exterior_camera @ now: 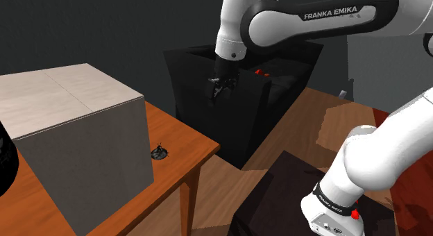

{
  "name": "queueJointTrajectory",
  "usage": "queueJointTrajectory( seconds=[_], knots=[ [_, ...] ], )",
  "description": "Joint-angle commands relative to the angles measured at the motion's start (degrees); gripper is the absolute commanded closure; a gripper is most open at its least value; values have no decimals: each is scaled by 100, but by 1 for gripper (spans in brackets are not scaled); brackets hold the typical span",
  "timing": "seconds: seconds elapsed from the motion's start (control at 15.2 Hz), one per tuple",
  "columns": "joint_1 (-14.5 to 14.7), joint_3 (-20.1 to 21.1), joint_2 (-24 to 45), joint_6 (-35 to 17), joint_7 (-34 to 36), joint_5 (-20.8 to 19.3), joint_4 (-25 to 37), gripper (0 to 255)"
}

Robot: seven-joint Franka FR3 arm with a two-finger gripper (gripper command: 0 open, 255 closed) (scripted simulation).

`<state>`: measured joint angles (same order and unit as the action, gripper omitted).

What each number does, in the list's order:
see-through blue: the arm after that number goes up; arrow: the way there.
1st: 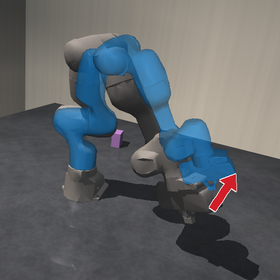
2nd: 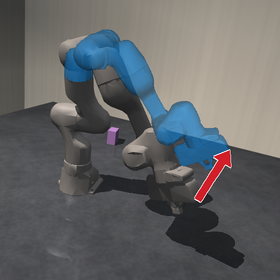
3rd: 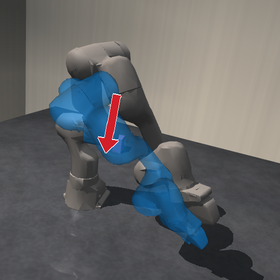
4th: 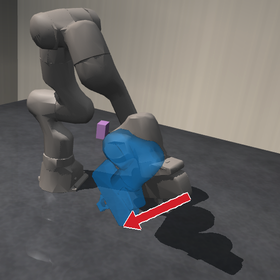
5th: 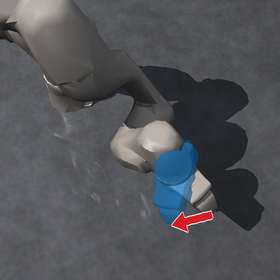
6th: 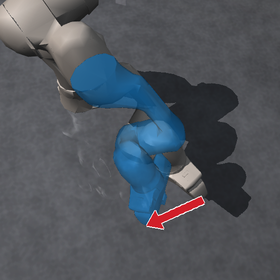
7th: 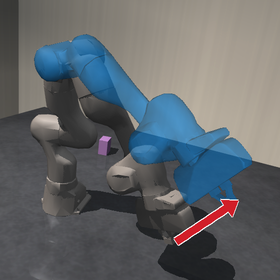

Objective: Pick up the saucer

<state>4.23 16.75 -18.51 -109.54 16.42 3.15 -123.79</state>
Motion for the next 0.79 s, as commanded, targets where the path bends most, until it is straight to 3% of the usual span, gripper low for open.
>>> queueJointTrajectory(
  seconds=[0.0, 0.73],
  knots=[
    [56, 185, 334, -133, 244, -29, 155, 0],
    [492, 888, 2552, -453, 1564, -737, 1677, 0]
  ],
)
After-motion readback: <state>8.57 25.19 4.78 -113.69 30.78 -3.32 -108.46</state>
